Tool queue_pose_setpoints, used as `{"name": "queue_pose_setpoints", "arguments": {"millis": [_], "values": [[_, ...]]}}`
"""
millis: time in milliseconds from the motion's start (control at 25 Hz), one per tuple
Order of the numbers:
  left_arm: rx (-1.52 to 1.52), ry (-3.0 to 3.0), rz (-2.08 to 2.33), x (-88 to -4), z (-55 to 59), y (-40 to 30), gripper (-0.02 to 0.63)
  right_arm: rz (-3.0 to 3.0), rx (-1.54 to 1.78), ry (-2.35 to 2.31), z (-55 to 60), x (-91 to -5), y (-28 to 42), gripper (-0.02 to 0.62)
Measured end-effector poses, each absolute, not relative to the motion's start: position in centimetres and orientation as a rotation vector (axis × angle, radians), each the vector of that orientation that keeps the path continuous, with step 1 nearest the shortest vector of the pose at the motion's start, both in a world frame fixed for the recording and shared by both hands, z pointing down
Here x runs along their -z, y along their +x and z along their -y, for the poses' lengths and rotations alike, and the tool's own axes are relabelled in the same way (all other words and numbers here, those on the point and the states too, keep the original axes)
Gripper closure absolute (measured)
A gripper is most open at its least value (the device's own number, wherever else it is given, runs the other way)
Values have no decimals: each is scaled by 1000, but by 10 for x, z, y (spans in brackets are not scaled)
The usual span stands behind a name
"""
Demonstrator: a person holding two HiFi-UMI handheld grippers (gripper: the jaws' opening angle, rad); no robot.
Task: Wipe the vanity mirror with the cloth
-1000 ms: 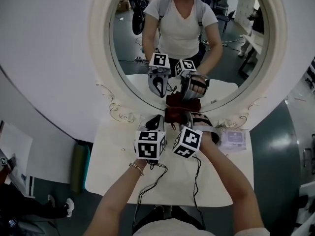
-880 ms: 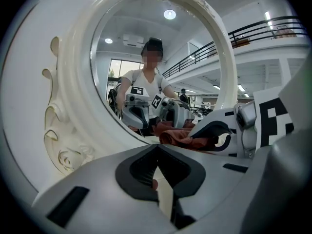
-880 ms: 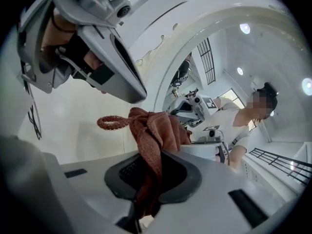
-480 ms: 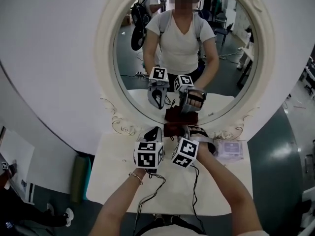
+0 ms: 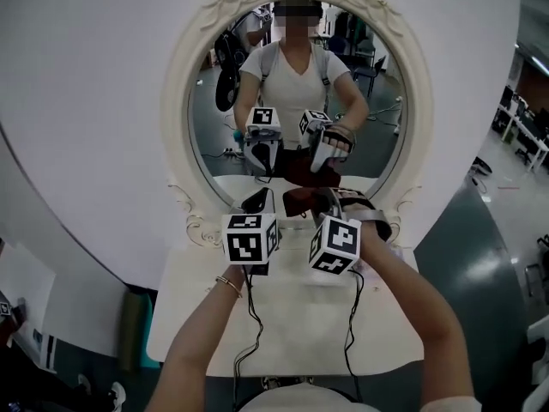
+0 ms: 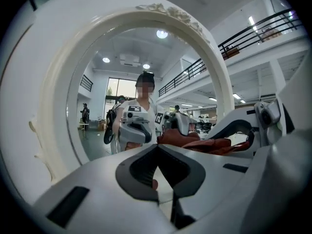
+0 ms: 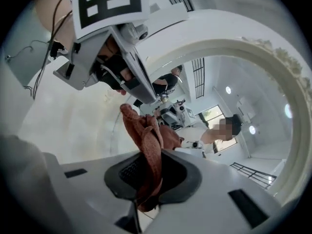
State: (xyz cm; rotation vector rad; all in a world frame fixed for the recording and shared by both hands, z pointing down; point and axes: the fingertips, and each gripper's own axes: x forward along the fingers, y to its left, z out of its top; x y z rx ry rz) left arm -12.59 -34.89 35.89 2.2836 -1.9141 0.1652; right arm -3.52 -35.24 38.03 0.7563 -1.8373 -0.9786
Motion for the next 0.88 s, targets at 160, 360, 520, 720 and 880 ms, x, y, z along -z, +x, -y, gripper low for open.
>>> {"name": "queue_pose_setpoints", "arguments": {"millis": [160,360,520,720,880], "values": [[-88,2345,1951,-301,358,-120,603,1809,1069,846,357,-315,-21,535],[-51,2470,2015,-230,363,-104,603,1788,1192,992,362,-217,-8,535],[-3,2566,2012,-178,363,-86,603,1728,1363,1132,358,-133,-3,535],[47,2628,2001,-134,363,-75,603,1587,1565,1228,352,-67,-6,535],[60,2662,2005,-117,361,-66,603,1520,1606,1250,356,-52,-3,535]]}}
